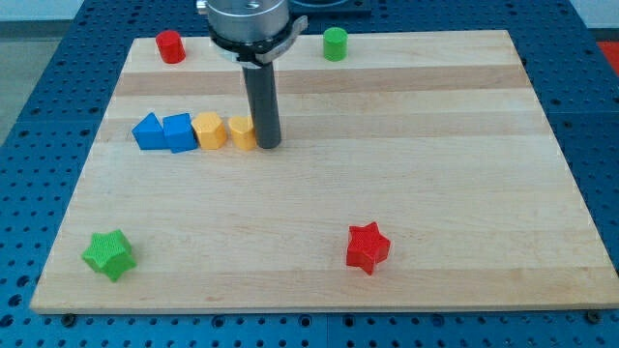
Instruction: Place your arm above the green star
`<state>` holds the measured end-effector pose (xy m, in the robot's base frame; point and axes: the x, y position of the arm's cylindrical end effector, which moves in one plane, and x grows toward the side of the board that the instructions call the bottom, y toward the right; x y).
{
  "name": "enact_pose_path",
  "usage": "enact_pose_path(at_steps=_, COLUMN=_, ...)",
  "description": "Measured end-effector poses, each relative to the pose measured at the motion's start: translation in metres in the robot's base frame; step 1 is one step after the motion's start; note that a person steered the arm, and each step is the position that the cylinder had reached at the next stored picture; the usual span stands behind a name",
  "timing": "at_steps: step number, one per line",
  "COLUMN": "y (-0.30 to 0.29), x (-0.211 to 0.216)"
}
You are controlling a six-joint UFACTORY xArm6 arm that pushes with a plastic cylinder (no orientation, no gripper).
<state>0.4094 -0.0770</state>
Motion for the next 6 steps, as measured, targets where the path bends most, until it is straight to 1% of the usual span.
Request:
enact_pose_path(at_steps=2, y=-0.009, x=0.005)
enact_pose_path(at_steps=4, y=-0.011, x=0.062)
enact_pose_path(at_steps=6, y=-0.088, x=0.075)
